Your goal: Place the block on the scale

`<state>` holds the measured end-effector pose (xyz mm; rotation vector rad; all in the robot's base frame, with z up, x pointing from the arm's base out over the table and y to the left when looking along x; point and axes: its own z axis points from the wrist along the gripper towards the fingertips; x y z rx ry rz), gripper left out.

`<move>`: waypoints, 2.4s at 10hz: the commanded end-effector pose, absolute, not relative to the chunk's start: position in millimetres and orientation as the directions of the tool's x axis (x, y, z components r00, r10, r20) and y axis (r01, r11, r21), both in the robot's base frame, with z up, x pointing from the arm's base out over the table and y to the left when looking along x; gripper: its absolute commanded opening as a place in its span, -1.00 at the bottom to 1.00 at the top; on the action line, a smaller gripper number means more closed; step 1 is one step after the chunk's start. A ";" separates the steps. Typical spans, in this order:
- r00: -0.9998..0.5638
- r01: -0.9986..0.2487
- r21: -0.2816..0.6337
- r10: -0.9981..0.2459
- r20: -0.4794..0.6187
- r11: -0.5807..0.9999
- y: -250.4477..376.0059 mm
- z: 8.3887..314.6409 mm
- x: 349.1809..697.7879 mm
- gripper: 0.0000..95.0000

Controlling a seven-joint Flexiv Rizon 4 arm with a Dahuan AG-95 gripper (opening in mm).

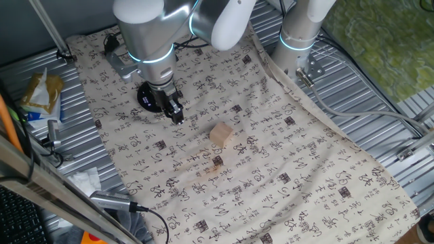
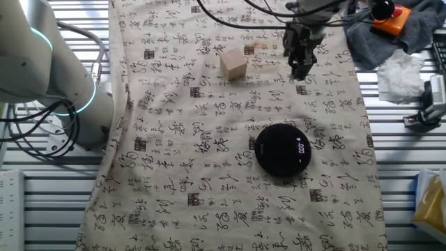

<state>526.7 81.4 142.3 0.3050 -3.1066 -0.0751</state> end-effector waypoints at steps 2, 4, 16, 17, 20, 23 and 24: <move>-0.979 -0.201 0.049 -0.202 0.015 0.978 81.5 142.0 527.3 0.20; -0.977 -0.213 0.050 -0.214 0.014 0.976 81.5 142.0 527.3 0.20; -0.976 -0.214 0.047 -0.216 0.024 0.976 81.6 142.3 527.3 0.20; -0.979 -0.202 0.044 -0.203 0.025 0.978 82.0 142.1 527.4 0.20; -0.985 -0.169 0.038 -0.170 0.027 0.985 89.7 144.8 531.0 0.20; -0.991 -0.128 0.035 -0.129 0.041 0.991 95.4 144.3 532.6 0.20; -0.991 -0.124 0.037 -0.125 0.043 0.992 95.9 144.1 532.4 0.20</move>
